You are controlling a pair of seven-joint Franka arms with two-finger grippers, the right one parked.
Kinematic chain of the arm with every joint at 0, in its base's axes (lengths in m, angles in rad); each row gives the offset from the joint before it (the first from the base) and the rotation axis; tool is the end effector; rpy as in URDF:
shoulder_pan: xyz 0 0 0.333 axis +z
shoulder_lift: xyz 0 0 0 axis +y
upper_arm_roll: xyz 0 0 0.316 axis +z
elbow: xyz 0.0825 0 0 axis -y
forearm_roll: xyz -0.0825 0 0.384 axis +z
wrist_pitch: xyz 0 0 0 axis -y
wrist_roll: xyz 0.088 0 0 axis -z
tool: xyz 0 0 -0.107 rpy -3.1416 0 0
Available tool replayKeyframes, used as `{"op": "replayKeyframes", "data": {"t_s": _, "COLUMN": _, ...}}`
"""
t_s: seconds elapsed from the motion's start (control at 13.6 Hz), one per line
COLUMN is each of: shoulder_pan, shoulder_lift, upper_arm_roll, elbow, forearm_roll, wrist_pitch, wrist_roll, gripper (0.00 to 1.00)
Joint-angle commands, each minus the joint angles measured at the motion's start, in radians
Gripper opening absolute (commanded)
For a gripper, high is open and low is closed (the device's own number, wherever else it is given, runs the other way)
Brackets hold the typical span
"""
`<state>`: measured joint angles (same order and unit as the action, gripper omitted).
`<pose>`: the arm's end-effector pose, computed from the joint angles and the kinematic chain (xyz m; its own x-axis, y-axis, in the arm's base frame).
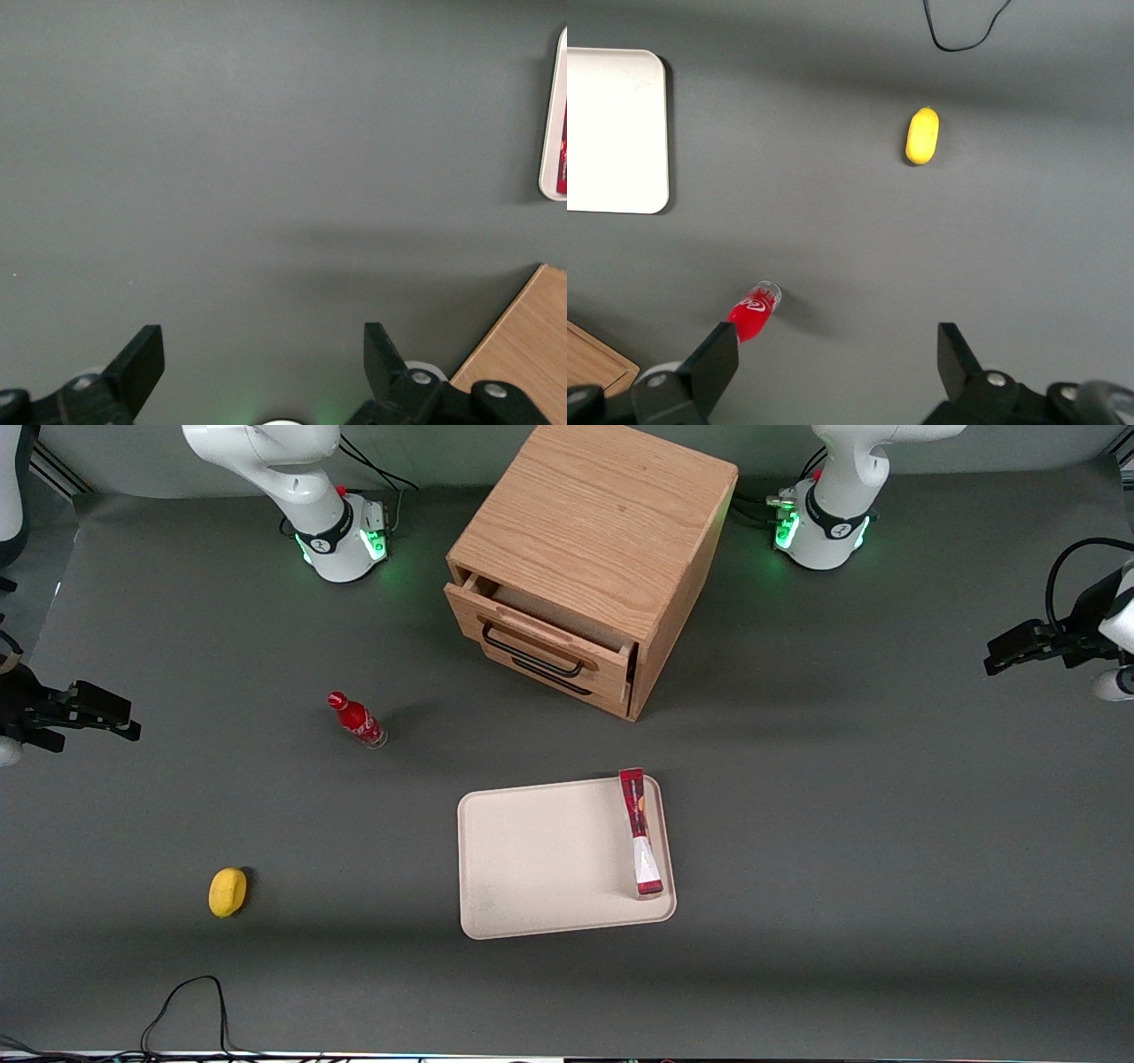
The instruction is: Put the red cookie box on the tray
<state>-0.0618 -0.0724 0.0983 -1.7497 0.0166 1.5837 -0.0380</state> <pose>0.5272 0.0226 0.5804 0.9929 0.0731 -0.0934 0.0722 -0.9973 -0.0130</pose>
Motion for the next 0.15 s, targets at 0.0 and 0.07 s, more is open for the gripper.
{"op": "replayKeyframes", "data": {"t_s": 0.0, "shoulder_pan": -0.03, "shoulder_lift": 0.014, "upper_arm_roll": 0.044, "elbow": 0.032, "forearm_roll": 0.017, "wrist_pitch": -0.054, "wrist_roll": -0.008, "gripper": 1.0}}
{"op": "replayKeyframes", "data": {"t_s": 0.07, "shoulder_pan": -0.024, "shoulder_lift": 0.023, "upper_arm_roll": 0.043, "elbow": 0.05, "forearm_roll": 0.017, "wrist_pitch": -0.057, "wrist_roll": -0.003, "gripper": 1.0}}
